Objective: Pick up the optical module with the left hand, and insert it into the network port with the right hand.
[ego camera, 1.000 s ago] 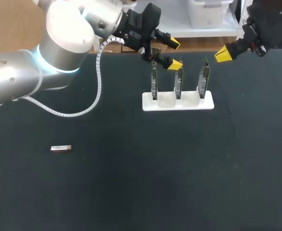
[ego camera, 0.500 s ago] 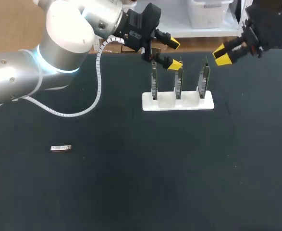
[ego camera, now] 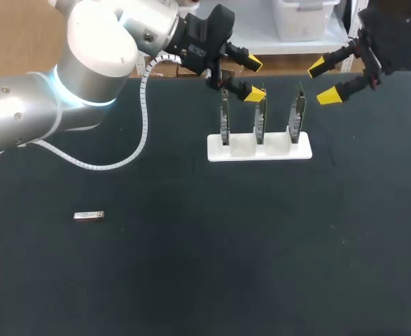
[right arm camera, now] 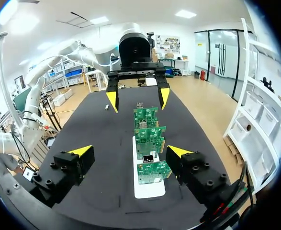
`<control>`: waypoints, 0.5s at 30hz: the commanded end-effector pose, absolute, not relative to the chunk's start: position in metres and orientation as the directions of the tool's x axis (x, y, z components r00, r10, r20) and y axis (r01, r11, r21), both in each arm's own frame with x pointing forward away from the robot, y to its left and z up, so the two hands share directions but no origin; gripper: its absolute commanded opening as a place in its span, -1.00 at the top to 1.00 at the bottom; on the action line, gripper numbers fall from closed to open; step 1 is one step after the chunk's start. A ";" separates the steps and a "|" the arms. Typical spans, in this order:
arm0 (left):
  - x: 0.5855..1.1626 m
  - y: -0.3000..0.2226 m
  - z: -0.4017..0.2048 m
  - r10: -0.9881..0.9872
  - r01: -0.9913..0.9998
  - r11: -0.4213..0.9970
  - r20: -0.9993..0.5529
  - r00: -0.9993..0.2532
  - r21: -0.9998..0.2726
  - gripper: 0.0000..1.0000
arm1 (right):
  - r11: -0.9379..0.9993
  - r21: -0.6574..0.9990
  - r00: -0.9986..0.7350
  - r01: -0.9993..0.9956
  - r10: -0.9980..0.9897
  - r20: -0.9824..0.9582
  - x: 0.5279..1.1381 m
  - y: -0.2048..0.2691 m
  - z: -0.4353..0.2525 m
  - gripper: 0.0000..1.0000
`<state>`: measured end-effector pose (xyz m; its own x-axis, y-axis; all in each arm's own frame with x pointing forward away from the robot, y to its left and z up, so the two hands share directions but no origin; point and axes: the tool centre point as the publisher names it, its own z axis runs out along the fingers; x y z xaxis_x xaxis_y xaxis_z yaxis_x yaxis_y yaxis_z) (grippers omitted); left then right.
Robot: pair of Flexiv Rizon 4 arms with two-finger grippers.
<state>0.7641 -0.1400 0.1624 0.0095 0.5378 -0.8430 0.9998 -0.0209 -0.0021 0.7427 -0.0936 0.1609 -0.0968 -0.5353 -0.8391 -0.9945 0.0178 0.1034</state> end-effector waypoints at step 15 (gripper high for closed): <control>0.767 -0.075 0.200 0.615 0.988 0.096 -0.788 0.040 0.125 -1.00 | 0.021 0.100 -0.096 -0.995 -0.536 -0.839 0.741 -0.094 0.161 -1.00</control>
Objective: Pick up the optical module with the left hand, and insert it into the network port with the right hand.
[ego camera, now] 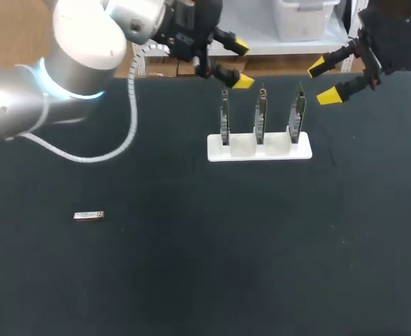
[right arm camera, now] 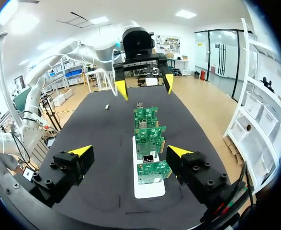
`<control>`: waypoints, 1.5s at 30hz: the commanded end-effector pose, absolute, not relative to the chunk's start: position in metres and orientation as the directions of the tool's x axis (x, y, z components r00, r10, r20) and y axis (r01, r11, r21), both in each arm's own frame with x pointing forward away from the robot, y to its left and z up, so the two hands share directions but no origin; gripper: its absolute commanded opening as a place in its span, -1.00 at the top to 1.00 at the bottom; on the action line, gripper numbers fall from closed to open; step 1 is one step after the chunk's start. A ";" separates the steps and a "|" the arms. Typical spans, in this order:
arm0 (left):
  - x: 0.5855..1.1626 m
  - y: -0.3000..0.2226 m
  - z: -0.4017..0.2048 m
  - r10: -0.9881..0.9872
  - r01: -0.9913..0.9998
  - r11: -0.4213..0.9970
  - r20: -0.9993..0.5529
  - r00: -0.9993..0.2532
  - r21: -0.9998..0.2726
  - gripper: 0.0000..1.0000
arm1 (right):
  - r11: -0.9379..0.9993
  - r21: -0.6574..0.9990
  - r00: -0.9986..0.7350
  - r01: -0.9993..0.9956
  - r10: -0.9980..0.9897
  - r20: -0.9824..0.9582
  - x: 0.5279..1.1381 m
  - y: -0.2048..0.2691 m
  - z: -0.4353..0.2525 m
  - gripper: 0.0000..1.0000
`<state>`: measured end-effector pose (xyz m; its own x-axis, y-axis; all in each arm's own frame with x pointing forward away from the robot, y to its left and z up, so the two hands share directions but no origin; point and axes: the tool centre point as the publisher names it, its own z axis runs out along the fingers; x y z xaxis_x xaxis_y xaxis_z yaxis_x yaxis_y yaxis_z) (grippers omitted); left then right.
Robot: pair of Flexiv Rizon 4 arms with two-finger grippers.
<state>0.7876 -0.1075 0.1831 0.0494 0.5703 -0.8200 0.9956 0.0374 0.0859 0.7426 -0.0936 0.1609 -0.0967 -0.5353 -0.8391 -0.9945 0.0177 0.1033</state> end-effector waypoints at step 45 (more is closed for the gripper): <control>0.707 0.116 0.129 0.978 0.968 0.159 -0.164 -0.128 0.194 -1.00 | 0.021 0.100 -0.096 -0.995 -0.536 -0.839 0.741 -0.094 0.161 -1.00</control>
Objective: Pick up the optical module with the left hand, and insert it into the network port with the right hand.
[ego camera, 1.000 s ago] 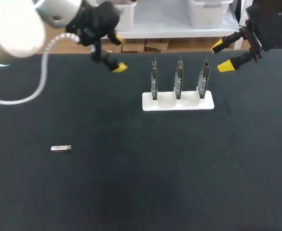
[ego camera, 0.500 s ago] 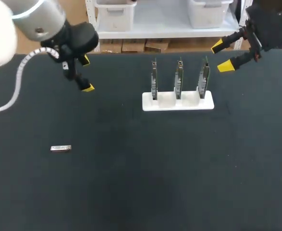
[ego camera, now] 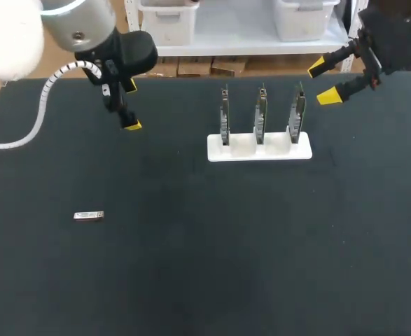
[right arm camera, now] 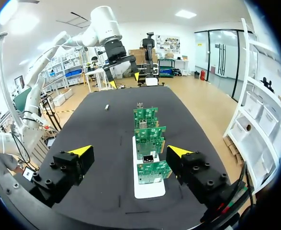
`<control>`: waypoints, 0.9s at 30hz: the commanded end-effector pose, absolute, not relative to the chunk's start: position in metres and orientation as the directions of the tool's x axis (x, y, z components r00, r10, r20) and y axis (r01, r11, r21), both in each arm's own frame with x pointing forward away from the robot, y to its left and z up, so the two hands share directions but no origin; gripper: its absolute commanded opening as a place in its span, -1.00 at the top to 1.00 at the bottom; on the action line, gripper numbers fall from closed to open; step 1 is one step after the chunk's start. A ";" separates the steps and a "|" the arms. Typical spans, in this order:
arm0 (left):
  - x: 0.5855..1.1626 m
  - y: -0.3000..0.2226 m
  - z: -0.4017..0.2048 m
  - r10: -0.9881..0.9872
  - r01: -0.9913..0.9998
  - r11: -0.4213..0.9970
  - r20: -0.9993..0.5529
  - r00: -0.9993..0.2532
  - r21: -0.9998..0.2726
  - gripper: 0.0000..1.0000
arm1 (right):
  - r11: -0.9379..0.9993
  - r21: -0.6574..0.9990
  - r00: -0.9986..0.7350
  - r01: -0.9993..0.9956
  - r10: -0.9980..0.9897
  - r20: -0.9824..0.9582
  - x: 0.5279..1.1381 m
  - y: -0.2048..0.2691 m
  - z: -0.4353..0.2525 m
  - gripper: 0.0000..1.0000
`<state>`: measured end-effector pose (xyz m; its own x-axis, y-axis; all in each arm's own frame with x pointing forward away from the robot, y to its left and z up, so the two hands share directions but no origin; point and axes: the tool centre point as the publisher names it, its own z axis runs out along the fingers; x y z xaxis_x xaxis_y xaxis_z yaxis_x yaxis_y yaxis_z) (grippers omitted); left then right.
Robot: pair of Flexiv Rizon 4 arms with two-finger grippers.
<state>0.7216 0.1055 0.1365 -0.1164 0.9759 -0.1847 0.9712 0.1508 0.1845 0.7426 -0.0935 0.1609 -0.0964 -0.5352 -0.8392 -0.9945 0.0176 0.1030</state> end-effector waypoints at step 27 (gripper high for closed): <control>0.619 0.234 0.070 0.976 0.970 0.217 0.014 -0.220 0.109 -1.00 | 0.021 0.100 -0.096 -0.995 -0.536 -0.839 0.741 -0.094 0.161 -1.00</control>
<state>0.6228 0.2315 0.0728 -0.2169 0.9758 0.0262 0.9714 0.2132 0.1046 0.7425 -0.0937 0.1609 -0.0965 -0.5352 -0.8392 -0.9945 0.0178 0.1029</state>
